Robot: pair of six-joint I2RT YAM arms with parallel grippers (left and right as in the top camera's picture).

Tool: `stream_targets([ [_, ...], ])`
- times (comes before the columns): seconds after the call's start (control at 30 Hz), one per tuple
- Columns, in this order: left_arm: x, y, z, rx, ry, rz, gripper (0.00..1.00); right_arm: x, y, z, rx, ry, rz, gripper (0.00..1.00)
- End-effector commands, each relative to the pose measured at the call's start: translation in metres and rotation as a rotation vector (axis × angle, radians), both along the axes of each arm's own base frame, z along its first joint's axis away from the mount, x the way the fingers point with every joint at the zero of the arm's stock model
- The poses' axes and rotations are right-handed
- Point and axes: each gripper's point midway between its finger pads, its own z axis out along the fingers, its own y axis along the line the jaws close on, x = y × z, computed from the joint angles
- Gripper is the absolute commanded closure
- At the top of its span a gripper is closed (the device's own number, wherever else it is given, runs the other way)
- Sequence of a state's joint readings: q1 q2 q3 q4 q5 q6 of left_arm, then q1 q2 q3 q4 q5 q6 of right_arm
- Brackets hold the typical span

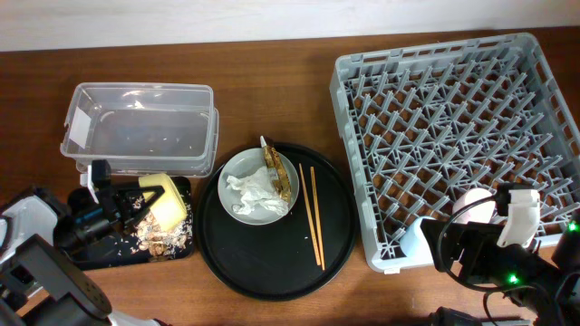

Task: Sort waste into correct bins and load items into the dishwasher rack
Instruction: 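Tip the yellow bowl to dump scraps onto the black tray, then set it back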

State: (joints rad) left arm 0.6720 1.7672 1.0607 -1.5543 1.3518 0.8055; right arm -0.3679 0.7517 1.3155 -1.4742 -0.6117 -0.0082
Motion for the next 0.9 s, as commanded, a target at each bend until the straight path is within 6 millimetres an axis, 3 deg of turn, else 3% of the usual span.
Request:
stream_targets([
  [0.0,0.003,0.006,-0.006,0.1,-0.058,-0.023,1.0,0.001,0.0,-0.001,0.0,0.0,0.007,0.08],
  [0.1,-0.002,-0.002,-0.001,0.068,0.01,-0.043,1.0,0.001,0.0,-0.001,0.0,0.001,0.007,0.08],
  [0.27,-0.028,-0.029,0.0,0.267,0.18,-0.213,1.0,0.001,0.0,-0.001,0.014,0.008,-0.009,0.08],
  [0.4,-0.042,-0.042,-0.002,0.589,0.33,-0.212,1.0,0.004,-0.001,-0.003,0.081,0.055,-0.068,0.07],
  [0.53,-0.063,-0.059,0.004,0.967,0.341,-0.163,1.0,0.003,-0.001,-0.006,0.088,0.08,-0.068,0.07],
  [0.6,-0.069,-0.085,0.003,1.127,0.276,-0.134,1.0,0.004,-0.001,-0.007,0.091,0.085,-0.068,0.07],
  [0.67,-0.072,-0.109,-0.009,1.164,0.228,-0.149,1.0,0.004,-0.001,-0.007,0.09,0.085,-0.068,0.07],
  [0.87,-0.092,-0.195,-0.077,1.188,0.118,-0.314,1.0,0.004,-0.002,-0.007,0.08,0.082,-0.063,0.07],
])
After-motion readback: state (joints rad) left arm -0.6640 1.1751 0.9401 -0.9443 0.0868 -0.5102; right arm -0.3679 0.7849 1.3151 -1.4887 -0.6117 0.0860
